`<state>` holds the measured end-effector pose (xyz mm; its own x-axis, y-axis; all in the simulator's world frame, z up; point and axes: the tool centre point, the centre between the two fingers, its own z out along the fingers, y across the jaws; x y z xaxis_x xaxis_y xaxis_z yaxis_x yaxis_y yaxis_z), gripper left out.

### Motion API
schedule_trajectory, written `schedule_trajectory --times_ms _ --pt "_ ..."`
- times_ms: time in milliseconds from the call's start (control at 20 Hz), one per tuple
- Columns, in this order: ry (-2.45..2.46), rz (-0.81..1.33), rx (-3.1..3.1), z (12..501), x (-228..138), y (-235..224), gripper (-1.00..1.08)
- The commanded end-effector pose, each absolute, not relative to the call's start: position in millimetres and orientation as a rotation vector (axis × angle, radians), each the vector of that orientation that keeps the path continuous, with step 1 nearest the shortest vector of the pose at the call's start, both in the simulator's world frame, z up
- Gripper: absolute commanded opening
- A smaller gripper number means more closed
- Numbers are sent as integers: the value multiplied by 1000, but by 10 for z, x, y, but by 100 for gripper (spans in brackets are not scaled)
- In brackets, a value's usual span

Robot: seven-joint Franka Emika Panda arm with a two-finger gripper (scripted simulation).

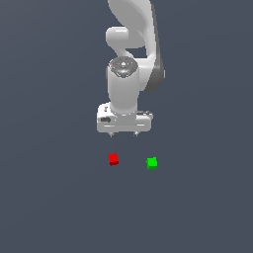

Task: Stack the red cube on top of the green cube.

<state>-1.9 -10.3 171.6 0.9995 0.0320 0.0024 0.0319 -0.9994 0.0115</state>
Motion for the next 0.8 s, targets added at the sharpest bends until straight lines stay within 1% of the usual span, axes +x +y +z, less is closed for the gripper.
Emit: schedule_trajectory --times_ms 0,350,750 --pt "50 4 3130 1716 -19 -103 100" --pt "83 4 3130 1591 23 -173 100" --pt "198 2 3130 1166 184 -400 100"
